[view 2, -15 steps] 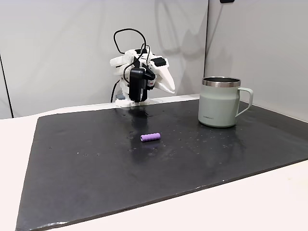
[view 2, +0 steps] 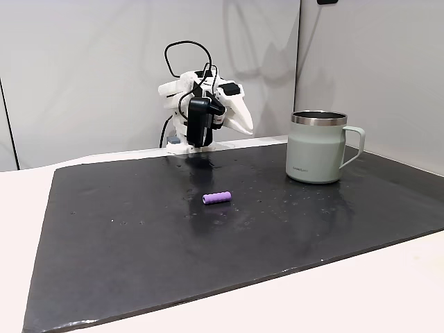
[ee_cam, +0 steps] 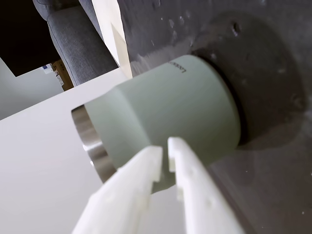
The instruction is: Grasp a pengrip and put it in the cup.
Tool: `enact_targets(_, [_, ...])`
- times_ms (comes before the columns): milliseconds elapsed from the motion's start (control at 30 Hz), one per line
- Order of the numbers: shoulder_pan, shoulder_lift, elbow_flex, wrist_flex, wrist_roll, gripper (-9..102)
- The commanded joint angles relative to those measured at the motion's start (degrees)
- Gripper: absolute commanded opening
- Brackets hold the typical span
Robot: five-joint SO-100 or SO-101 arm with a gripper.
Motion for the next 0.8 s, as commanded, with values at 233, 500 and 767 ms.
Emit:
enact_targets(233, [-0.7, 0.7, -2.99, 4.39, -3.08, 0])
enact_targets(500, [0.62, -8.88, -16.7, 10.37, -4.31, 0])
enact_targets(767, [4.22, -28.74, -37.09, 14.33, -1.85, 0])
